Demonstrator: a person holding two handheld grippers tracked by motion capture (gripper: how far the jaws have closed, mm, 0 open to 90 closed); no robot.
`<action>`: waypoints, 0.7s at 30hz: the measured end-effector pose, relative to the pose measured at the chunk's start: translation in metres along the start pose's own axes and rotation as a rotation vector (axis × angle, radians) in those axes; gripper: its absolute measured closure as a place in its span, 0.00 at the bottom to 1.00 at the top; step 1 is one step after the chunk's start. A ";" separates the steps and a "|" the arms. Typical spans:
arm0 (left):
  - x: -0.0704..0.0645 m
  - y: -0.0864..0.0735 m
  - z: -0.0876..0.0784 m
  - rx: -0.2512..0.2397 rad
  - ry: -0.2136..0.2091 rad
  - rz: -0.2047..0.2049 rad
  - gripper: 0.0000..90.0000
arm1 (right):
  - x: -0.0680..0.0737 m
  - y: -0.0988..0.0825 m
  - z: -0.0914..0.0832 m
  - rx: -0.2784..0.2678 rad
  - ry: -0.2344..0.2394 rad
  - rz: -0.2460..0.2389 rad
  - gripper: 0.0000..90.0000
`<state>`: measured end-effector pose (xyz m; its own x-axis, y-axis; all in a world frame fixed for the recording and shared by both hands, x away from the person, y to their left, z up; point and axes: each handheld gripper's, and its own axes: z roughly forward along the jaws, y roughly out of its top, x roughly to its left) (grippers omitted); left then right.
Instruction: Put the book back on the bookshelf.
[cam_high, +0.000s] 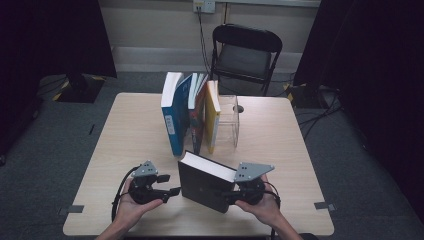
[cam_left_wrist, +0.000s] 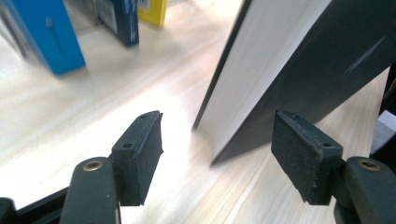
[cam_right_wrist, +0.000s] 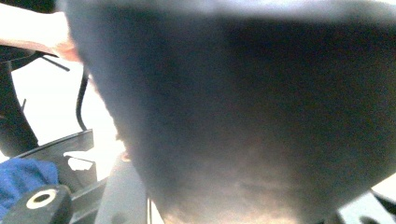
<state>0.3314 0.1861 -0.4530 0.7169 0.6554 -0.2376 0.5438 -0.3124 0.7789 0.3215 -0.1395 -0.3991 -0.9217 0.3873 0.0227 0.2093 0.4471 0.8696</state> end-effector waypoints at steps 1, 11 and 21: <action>0.005 -0.002 0.001 0.011 0.018 0.018 0.38 | -0.001 -0.001 -0.002 -0.001 -0.006 0.008 0.59; 0.032 -0.011 0.013 0.131 0.183 0.004 0.18 | -0.008 -0.010 -0.019 0.004 -0.061 0.036 0.59; 0.049 -0.018 0.019 0.190 0.318 0.005 0.17 | -0.024 -0.019 -0.038 0.008 -0.128 0.096 0.59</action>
<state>0.3647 0.2107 -0.4897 0.5649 0.8249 -0.0188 0.6333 -0.4188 0.6508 0.3278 -0.1879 -0.3972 -0.8483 0.5278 0.0423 0.2978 0.4095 0.8623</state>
